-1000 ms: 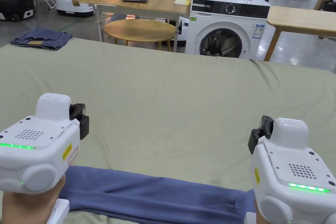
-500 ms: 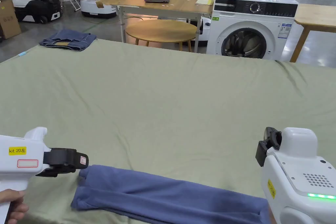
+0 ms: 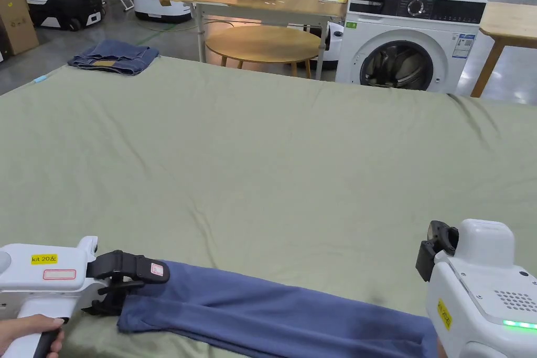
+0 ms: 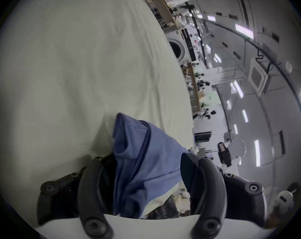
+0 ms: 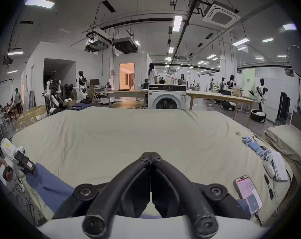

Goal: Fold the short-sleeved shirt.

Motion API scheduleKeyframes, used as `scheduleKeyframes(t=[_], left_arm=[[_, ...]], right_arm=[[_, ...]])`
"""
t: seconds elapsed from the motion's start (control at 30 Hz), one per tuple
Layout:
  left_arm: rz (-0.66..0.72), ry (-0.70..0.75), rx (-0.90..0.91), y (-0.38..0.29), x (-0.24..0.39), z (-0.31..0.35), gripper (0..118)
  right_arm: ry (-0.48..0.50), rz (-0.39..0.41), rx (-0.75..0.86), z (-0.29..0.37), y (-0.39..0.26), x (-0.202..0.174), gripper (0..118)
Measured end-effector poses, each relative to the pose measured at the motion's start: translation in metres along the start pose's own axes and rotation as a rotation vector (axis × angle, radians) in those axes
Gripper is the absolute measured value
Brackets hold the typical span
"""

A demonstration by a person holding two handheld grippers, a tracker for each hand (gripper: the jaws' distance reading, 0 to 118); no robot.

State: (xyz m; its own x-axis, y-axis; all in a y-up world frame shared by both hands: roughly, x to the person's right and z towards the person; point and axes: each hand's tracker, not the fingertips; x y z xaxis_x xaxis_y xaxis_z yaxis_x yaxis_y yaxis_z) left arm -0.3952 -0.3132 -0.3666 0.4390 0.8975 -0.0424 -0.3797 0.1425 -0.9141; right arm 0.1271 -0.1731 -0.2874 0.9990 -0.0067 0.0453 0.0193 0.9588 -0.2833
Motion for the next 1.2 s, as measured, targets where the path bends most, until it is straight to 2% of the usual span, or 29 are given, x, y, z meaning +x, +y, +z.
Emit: scheduleKeyframes(t=[0.03,0.07,0.1,0.13,0.2,0.47,0.73,0.93,0.97,1.2], left_arm=[[-0.016,-0.006,-0.008,-0.001,-0.004,0.000,56],[-0.029,0.004,-0.012,-0.001,-0.002,-0.004,39],[-0.057,0.057,-0.018,-0.003,0.000,-0.009,19],[-0.082,0.134,-0.021,-0.005,0.002,-0.013,7],[-0.097,0.127,-0.010,-0.012,0.007,-0.021,4],[-0.125,0.159,0.029,-0.014,0.048,-0.002,1],[-0.192,0.230,0.045,0.018,0.072,0.039,1],[-0.236,0.478,0.114,0.036,0.091,0.085,1],[-0.240,0.518,0.119,0.021,0.108,0.081,1],[-0.264,0.515,0.082,0.010,0.136,0.065,1]], right_arm=[[0.001,-0.004,-0.005,0.002,0.002,-0.006,0],[0.001,-0.007,-0.008,0.003,0.002,-0.006,0],[0.001,-0.008,-0.012,0.008,0.005,-0.014,0],[0.001,-0.007,-0.016,0.010,0.006,-0.016,0],[0.002,-0.006,-0.023,0.013,0.007,-0.018,0],[-0.009,-0.008,-0.032,-0.011,-0.008,0.026,0],[-0.009,-0.011,-0.026,-0.018,-0.009,0.043,0],[0.007,-0.005,-0.025,-0.005,-0.005,0.023,0],[0.010,-0.005,-0.026,-0.005,-0.006,0.022,0],[0.023,-0.016,-0.032,-0.004,-0.004,0.020,0]])
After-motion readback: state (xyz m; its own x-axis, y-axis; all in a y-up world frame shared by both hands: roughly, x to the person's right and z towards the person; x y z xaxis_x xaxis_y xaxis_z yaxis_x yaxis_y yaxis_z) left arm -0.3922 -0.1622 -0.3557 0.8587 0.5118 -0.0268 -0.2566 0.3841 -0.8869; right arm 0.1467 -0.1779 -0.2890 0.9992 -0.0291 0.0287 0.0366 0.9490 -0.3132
